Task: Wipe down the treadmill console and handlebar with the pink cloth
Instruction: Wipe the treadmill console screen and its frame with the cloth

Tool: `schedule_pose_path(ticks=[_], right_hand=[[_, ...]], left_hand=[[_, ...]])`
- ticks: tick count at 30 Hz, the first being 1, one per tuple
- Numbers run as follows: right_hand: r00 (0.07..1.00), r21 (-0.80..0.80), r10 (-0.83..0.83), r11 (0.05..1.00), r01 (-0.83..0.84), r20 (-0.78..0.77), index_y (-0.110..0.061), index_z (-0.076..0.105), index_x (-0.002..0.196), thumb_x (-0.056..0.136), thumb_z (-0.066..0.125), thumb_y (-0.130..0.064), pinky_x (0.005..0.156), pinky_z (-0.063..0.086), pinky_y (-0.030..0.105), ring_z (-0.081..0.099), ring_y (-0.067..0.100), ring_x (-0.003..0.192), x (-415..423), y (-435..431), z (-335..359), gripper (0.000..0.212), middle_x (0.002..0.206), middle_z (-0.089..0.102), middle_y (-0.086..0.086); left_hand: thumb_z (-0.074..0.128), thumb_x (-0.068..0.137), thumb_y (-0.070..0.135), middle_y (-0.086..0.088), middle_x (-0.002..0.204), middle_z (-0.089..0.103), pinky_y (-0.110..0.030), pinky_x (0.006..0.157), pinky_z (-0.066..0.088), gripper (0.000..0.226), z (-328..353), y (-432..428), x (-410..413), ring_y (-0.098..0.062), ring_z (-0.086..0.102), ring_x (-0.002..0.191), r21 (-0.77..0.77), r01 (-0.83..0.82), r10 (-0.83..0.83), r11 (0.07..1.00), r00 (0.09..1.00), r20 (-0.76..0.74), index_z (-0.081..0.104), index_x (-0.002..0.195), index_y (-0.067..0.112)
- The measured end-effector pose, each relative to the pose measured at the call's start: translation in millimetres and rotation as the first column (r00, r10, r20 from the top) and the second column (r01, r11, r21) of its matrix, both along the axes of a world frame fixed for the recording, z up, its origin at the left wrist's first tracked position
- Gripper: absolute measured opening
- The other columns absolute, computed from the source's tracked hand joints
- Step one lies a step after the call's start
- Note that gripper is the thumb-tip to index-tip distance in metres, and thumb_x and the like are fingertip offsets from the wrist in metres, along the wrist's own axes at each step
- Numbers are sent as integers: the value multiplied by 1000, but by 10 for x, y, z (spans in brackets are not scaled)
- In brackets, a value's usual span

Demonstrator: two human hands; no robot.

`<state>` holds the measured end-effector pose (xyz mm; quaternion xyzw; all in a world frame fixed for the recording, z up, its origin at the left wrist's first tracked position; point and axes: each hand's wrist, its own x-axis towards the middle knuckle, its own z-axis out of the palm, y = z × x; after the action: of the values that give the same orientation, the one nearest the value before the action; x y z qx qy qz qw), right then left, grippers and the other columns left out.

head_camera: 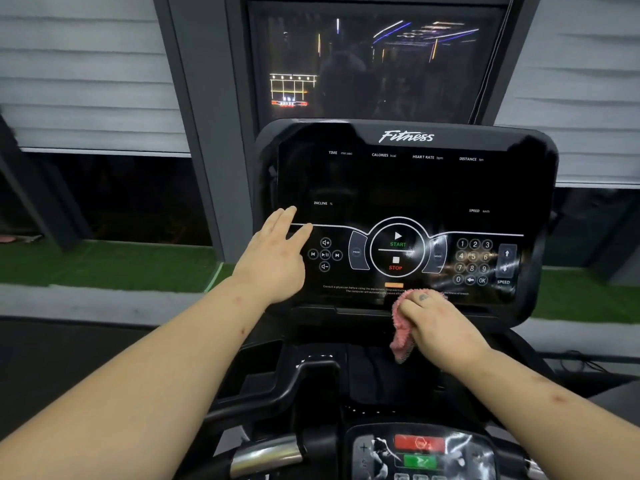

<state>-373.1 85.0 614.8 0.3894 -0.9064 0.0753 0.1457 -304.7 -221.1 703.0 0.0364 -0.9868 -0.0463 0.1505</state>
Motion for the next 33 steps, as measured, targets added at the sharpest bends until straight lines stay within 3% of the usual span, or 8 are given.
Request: schedule_pose_path(ticks=[4, 10, 13, 16, 21, 27, 30, 33], right_hand=[[999, -2, -15, 1000, 15, 48, -17, 61, 94, 72, 40, -36, 85, 51, 42, 58, 30, 92, 50, -158, 1, 36, 102, 64, 4], [990, 81, 1, 997, -13, 138, -21, 58, 106, 60, 82, -21, 95, 47, 40, 52, 27, 103, 173, -722, -9, 52, 114, 59, 3], [996, -16, 77, 997, -76, 42, -16, 62, 96, 77, 51, -25, 87, 50, 44, 58, 31, 92, 364, -1120, 85, 24, 99, 62, 7], [994, 16, 106, 994, -106, 22, -11, 64, 101, 76, 25, -31, 90, 48, 49, 56, 36, 94, 493, -1426, 151, 50, 102, 62, 13], [985, 67, 143, 986, -150, 92, -15, 61, 120, 83, 66, -23, 102, 38, 46, 47, 35, 119, 531, -1759, 152, 38, 122, 59, 8], [979, 29, 196, 980, -198, 56, -14, 65, 107, 84, 60, -15, 98, 41, 52, 49, 37, 111, 551, -1904, 90, 24, 111, 64, 10], [975, 76, 218, 973, -220, 31, -16, 63, 112, 80, 56, -24, 92, 46, 49, 53, 35, 105, 444, -1766, 59, 34, 113, 63, 9], [986, 140, 166, 976, -166, 13, -18, 62, 115, 60, 85, -30, 89, 51, 44, 57, 31, 100, 344, -1572, 33, 61, 112, 63, 7]], left_hand=[[44, 103, 25, -6, 171, -6, -44, 127, 14, 65, -6, -4, -10, -24, -8, 157, 12, 1, -1, 1000, 1000, 14, 19, 162, 26], [43, 102, 24, -6, 171, -6, -44, 127, 15, 64, 2, -9, -26, -24, -8, 157, 26, 3, -3, 1000, 1000, 19, 20, 162, 25], [44, 102, 23, -5, 171, -5, -43, 127, 15, 64, 16, -17, -18, -23, -8, 157, 39, 10, -11, 999, 1000, 28, 21, 162, 25], [44, 102, 22, -3, 171, -7, -41, 126, 13, 64, 39, -13, -10, -21, -10, 156, 50, 4, -6, 999, 999, 39, 21, 161, 26], [48, 102, 21, 1, 171, -7, -40, 125, 13, 65, 31, 15, -12, -18, -11, 156, 69, -29, 27, 997, 999, 33, 22, 161, 30], [51, 101, 19, 4, 171, -8, -41, 124, 18, 67, 41, 27, 2, -18, -11, 156, 80, -46, 43, 996, 998, 34, 23, 160, 32], [50, 101, 19, 4, 171, -7, -40, 124, 18, 66, 44, 24, 14, -17, -11, 156, 88, -44, 42, 995, 999, 29, 23, 161, 31], [47, 102, 19, 2, 171, -8, -39, 124, 17, 65, 45, 27, 20, -17, -12, 156, 83, -41, 38, 996, 999, 30, 22, 161, 29]])
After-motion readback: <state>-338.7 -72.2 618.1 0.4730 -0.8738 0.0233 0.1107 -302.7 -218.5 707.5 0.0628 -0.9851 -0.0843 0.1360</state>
